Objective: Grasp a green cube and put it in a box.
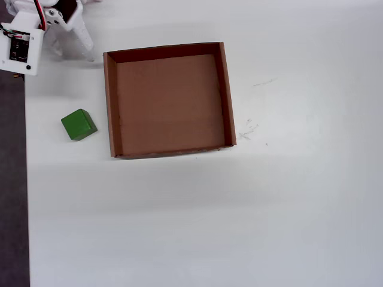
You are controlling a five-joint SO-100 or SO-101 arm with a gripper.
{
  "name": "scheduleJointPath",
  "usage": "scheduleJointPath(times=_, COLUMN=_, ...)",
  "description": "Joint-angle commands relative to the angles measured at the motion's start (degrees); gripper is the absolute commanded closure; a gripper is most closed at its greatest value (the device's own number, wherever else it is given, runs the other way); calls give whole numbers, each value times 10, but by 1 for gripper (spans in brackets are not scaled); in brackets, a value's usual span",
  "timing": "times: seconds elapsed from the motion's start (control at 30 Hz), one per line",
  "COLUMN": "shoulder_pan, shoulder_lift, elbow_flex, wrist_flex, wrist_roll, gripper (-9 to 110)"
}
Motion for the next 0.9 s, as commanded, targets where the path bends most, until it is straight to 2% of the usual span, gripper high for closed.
scheduleJointPath(times=0.0, shoulder_pan=3, shoulder_lift=4, elbow_flex=-3, wrist_flex=5, wrist_roll=3, gripper=77)
scheduleJointPath(times=0.23, shoulder_pan=6, shoulder_lift=4, elbow_flex=-4, wrist_flex=-7, wrist_roll=-1, gripper=77)
scheduleJointPath(times=0.4, shoulder_pan=-25, shoulder_lift=-45, elbow_flex=-5, wrist_flex=-121, wrist_roll=-4, gripper=77)
scheduleJointPath(times=0.57, shoulder_pan=-17, shoulder_lift=-194, elbow_flex=-50, wrist_flex=-246, wrist_roll=-106, gripper=77)
scheduleJointPath(times=0.87, shoulder_pan=13, shoulder_lift=-526, elbow_flex=-308, wrist_flex=-226, wrist_roll=-274, gripper=77)
